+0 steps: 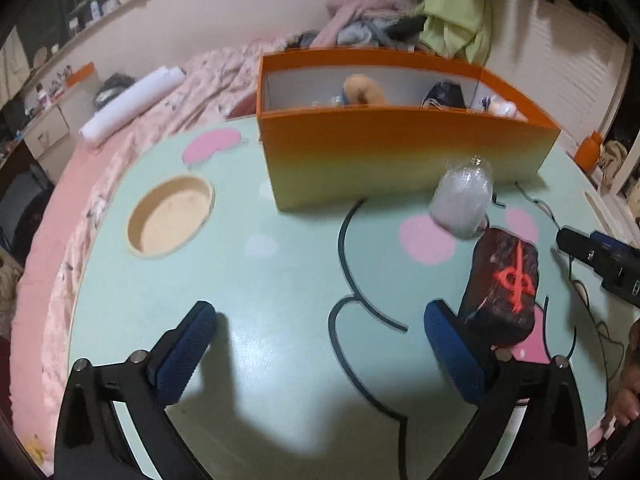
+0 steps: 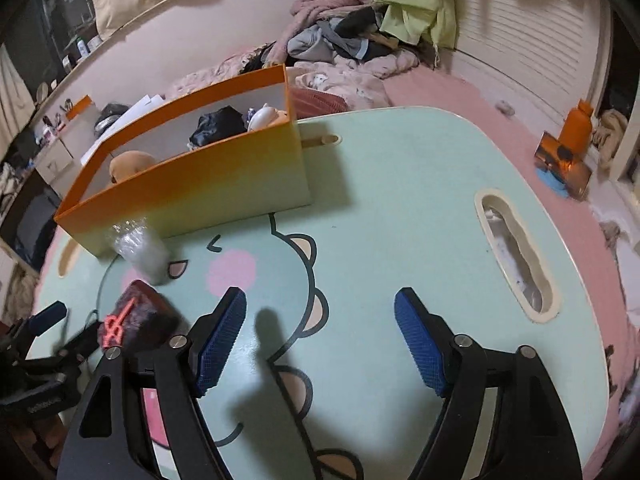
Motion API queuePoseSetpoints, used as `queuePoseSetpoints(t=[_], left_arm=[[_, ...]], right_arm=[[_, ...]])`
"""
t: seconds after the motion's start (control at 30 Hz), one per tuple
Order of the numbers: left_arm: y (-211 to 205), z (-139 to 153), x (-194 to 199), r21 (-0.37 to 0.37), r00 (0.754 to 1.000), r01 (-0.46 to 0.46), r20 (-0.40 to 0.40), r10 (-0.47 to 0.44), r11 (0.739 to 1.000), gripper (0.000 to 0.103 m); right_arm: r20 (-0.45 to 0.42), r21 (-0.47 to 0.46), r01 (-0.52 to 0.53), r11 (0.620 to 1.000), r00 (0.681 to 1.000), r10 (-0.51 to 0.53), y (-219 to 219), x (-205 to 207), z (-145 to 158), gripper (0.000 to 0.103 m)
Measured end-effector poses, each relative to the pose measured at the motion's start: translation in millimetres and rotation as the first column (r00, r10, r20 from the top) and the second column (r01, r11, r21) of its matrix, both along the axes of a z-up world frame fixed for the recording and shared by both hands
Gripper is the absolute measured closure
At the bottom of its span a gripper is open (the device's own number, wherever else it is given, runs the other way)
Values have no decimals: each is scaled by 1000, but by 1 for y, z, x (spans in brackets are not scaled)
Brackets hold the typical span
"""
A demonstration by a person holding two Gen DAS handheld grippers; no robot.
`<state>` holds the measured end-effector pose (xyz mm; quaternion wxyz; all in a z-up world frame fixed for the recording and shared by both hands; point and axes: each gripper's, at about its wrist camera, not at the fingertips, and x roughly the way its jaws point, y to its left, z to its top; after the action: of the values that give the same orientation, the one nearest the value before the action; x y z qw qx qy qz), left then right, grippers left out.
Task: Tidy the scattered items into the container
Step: 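Withdraw both tools from the orange box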
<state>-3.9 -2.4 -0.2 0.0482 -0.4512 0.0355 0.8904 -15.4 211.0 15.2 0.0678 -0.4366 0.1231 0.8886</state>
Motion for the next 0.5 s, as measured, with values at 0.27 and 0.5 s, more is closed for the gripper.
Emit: queuePoseSetpoints(t=[0.27, 0.5], left_arm=[[1, -1, 0, 5, 1000, -18, -14, 18, 1000, 0], [1, -2, 1, 5, 1000, -17, -14, 17, 1000, 0]], right_arm=[[38, 128, -40, 991, 999, 35, -19, -5, -11, 0], [30, 128, -29, 991, 999, 25, -19, -3, -12, 0]])
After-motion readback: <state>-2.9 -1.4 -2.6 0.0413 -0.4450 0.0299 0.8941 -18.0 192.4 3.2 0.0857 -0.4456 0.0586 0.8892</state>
